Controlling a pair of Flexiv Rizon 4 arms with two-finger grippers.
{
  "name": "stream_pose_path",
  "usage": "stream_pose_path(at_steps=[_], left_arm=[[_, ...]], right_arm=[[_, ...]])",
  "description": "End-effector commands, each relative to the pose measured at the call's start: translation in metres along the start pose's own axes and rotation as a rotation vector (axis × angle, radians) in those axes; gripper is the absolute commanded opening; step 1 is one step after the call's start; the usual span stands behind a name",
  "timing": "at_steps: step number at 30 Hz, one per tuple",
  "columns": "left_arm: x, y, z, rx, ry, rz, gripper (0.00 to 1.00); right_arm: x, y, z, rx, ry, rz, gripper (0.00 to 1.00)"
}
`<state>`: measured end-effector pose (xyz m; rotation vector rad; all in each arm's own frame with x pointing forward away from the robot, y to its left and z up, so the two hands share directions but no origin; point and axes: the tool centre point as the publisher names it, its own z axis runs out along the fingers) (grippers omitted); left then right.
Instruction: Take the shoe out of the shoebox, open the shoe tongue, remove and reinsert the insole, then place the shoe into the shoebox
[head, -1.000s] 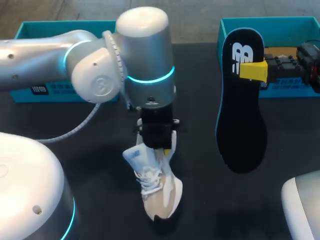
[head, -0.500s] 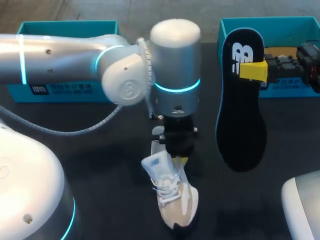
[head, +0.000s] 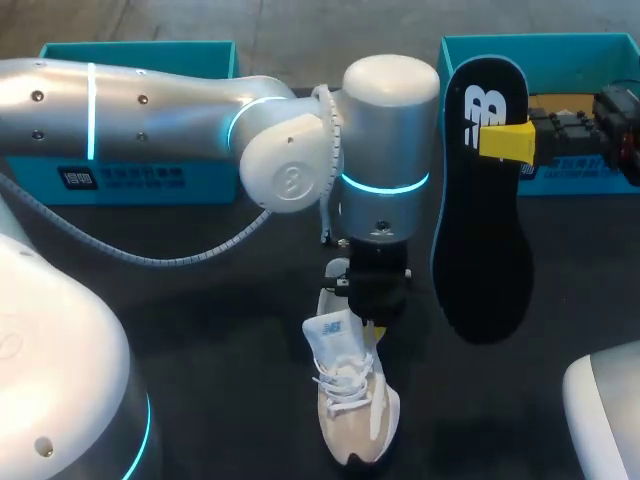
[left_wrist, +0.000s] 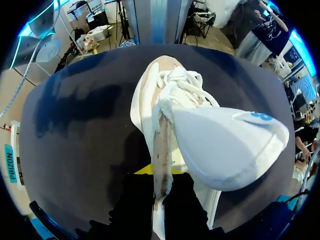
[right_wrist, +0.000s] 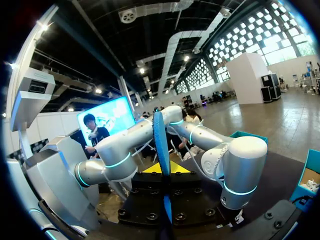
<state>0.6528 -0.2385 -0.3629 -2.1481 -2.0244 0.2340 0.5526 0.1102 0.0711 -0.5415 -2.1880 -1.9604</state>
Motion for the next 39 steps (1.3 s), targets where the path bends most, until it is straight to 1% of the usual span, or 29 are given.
stream_pose_path(at_steps=[1,5,6,8,9,10,11,18,27,30,31,36,37,39], left_arm=[[0.007,-0.003,-0.001,-0.001,-0.014,0.005,0.00],[0.005,-0.002,0.001,0.005,-0.019,-0.008,0.00],[0.005,-0.002,0.001,0.006,-0.020,-0.012,0.08],[0.005,-0.001,0.002,0.005,-0.023,-0.020,0.66],[0.005,-0.001,0.002,0.005,-0.025,-0.022,0.86],[0.005,0.000,0.002,0.007,-0.028,-0.025,0.95],[0.005,0.000,0.002,0.010,-0.032,-0.028,1.00],[0.005,0.003,-0.008,0.042,-0.076,-0.057,1.00],[0.001,0.005,-0.040,0.063,-0.225,-0.086,1.00],[0.001,0.006,-0.052,0.075,-0.305,-0.107,1.00],[0.002,0.008,-0.060,0.086,-0.360,-0.119,1.00],[0.008,0.016,-0.089,0.141,-0.551,-0.160,1.00],[0.011,0.018,-0.096,0.143,-0.630,-0.164,1.00],[0.016,0.021,-0.106,0.165,-0.687,-0.170,1.00]], right_arm=[[-0.001,0.005,0.002,0.009,0.002,0.003,0.00],[-0.001,0.005,0.002,0.009,0.002,0.003,0.00],[-0.001,0.005,0.002,0.009,0.002,0.003,0.00],[-0.001,0.005,0.002,0.009,0.002,0.003,0.00],[-0.001,0.005,0.002,0.009,0.002,0.003,0.00],[-0.001,0.005,0.002,0.009,0.002,0.003,0.00],[-0.001,0.005,0.002,0.009,0.002,0.003,0.00],[-0.001,0.005,0.002,0.009,0.002,0.003,0.00],[-0.001,0.005,0.002,0.009,0.002,0.003,0.00],[-0.001,0.005,0.002,0.009,0.002,0.003,0.00],[-0.001,0.005,0.002,0.009,0.002,0.003,0.00],[-0.001,0.005,0.002,0.009,0.002,0.003,0.00],[-0.001,0.005,0.002,0.009,0.002,0.003,0.00],[-0.001,0.005,0.002,0.009,0.002,0.003,0.00]])
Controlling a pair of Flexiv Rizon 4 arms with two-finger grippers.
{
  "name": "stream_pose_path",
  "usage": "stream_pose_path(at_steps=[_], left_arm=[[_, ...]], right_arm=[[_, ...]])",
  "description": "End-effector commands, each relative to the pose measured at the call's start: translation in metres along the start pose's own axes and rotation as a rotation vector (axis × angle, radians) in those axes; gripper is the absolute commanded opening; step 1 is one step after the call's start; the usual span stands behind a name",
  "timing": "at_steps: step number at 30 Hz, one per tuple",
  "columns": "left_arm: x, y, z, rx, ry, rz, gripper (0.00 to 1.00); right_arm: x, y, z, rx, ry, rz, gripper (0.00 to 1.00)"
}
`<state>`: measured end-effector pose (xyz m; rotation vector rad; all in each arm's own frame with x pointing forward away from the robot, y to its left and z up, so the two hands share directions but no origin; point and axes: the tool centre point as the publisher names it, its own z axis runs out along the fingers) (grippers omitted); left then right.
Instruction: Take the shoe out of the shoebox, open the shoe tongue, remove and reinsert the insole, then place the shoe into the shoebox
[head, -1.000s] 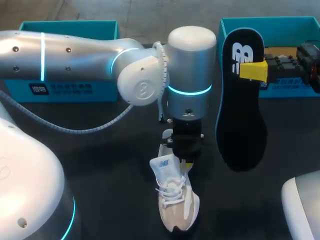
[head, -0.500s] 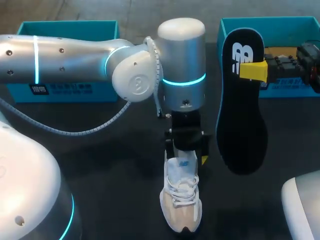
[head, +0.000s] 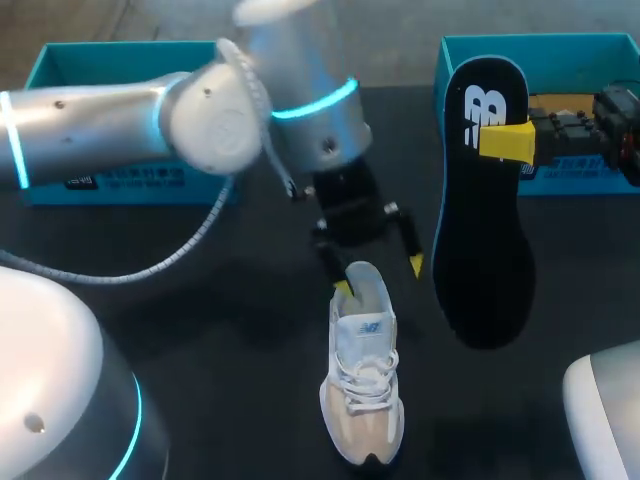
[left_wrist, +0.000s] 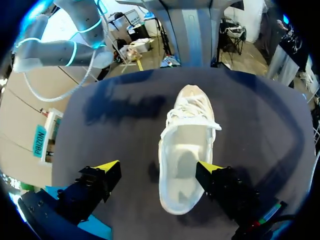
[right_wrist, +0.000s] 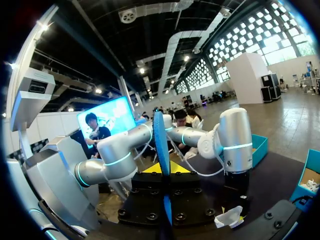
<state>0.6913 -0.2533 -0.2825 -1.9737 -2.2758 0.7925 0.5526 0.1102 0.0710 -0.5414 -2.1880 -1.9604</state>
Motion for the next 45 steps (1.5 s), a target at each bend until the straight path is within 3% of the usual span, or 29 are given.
stream_pose_path(at_steps=[1,3,7,21,23,29,37,45], left_arm=[[0.019,0.003,-0.034,0.047,-0.367,-0.004,1.00],[0.022,0.004,-0.047,0.074,-0.417,0.005,1.00],[0.034,-0.002,-0.068,-0.012,-0.684,0.080,1.00],[0.034,-0.002,-0.068,-0.012,-0.684,0.080,1.00],[0.036,-0.002,-0.070,-0.099,-0.773,0.110,1.00],[0.035,-0.002,-0.085,-0.141,-0.947,0.172,1.00],[0.029,-0.005,-0.108,-0.126,-1.067,0.270,1.00],[0.030,-0.002,-0.123,-0.100,-1.118,0.359,1.00]], right_arm=[[-0.002,0.005,0.002,0.009,0.002,0.003,0.00],[-0.002,0.005,0.002,0.009,0.002,0.003,0.00],[-0.002,0.005,0.002,0.009,0.002,0.003,0.00],[-0.002,0.005,0.002,0.009,0.002,0.003,0.00],[-0.002,0.005,0.002,0.009,0.002,0.003,0.00],[-0.002,0.005,0.002,0.009,0.002,0.003,0.00],[-0.002,0.005,0.002,0.009,0.002,0.003,0.00],[-0.002,0.005,0.002,0.009,0.002,0.003,0.00]])
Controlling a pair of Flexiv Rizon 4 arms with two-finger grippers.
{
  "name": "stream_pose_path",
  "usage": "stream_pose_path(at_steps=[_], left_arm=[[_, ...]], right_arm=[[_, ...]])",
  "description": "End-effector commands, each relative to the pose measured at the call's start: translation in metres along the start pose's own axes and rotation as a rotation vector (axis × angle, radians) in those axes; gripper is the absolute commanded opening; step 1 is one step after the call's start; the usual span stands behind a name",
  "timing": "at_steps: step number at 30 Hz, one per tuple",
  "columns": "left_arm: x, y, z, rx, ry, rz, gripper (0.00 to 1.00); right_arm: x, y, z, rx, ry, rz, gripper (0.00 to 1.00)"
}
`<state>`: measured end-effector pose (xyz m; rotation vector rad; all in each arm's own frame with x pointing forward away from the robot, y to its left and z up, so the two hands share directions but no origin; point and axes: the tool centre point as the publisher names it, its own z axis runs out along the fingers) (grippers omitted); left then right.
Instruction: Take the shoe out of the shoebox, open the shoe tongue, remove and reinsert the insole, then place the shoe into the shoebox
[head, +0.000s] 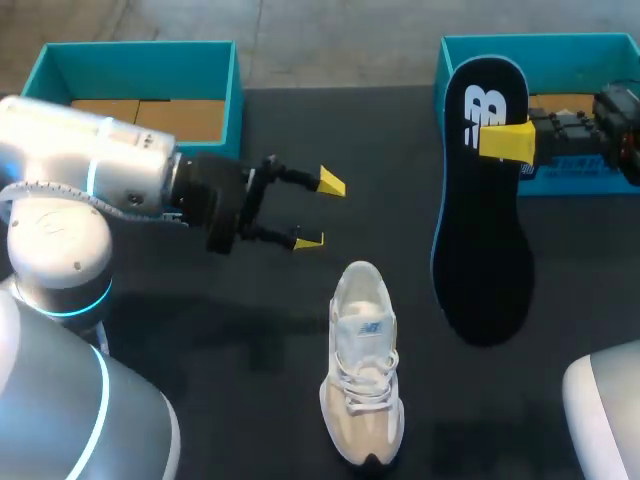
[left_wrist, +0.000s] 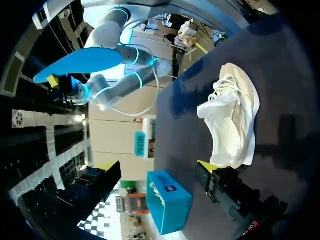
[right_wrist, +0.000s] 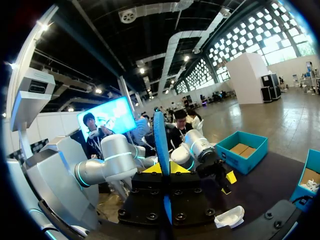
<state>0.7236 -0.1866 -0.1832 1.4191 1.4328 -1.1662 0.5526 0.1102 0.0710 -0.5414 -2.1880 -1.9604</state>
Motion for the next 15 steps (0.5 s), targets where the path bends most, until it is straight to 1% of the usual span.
stream_pose_path(at_steps=[1,5,12,15], left_arm=[[0.001,0.003,-0.006,0.011,-0.205,0.015,1.00],[-0.005,0.005,-0.012,0.017,-0.242,0.048,1.00],[-0.017,0.005,-0.016,0.029,-0.268,0.073,1.00],[-0.017,0.005,-0.016,0.029,-0.268,0.073,1.00]], right_arm=[[-0.001,0.005,0.002,0.009,0.002,0.003,0.00],[-0.001,0.005,0.002,0.009,0.002,0.003,0.00],[-0.001,0.005,0.002,0.009,0.002,0.003,0.00],[-0.001,0.005,0.002,0.009,0.002,0.003,0.00]])
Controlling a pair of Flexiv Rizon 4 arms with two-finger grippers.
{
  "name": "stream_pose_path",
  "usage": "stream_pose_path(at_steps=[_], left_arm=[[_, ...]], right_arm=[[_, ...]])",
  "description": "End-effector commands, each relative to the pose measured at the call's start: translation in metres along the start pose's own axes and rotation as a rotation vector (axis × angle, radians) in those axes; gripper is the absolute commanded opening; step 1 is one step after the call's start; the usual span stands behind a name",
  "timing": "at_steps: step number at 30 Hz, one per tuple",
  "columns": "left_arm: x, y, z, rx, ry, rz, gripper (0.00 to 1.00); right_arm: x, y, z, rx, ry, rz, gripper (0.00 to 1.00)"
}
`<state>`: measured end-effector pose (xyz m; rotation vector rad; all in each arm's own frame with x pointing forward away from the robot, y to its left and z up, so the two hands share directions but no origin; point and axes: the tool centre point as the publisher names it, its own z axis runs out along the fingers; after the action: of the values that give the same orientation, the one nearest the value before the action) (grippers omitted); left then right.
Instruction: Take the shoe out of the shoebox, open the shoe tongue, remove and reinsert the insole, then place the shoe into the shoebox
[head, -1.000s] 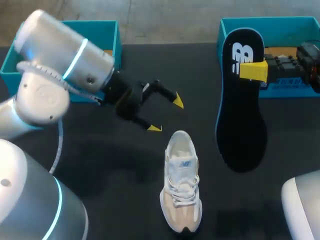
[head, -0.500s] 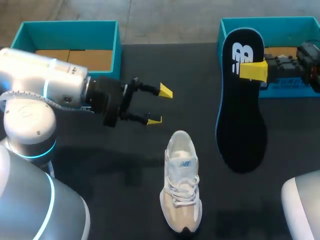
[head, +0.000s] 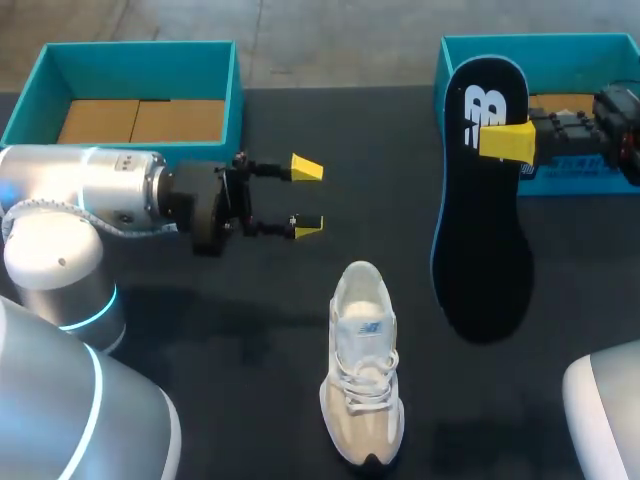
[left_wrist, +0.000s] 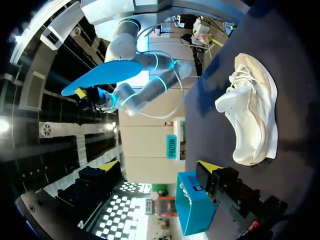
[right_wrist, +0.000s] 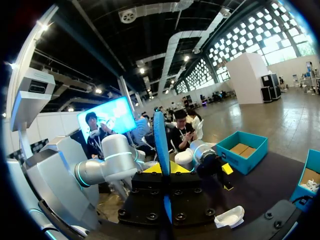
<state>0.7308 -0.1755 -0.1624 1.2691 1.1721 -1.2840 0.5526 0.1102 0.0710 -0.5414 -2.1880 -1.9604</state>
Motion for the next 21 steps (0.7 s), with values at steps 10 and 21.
stream_pose_path(at_steps=[10,21], left_arm=[[0.001,0.000,0.001,-0.002,0.001,0.001,1.00],[0.001,0.000,0.001,-0.002,0.001,0.001,1.00]], right_arm=[[-0.033,0.038,-0.006,0.087,-0.086,-0.139,0.00],[-0.101,0.073,0.000,0.148,0.125,-0.092,0.00]])
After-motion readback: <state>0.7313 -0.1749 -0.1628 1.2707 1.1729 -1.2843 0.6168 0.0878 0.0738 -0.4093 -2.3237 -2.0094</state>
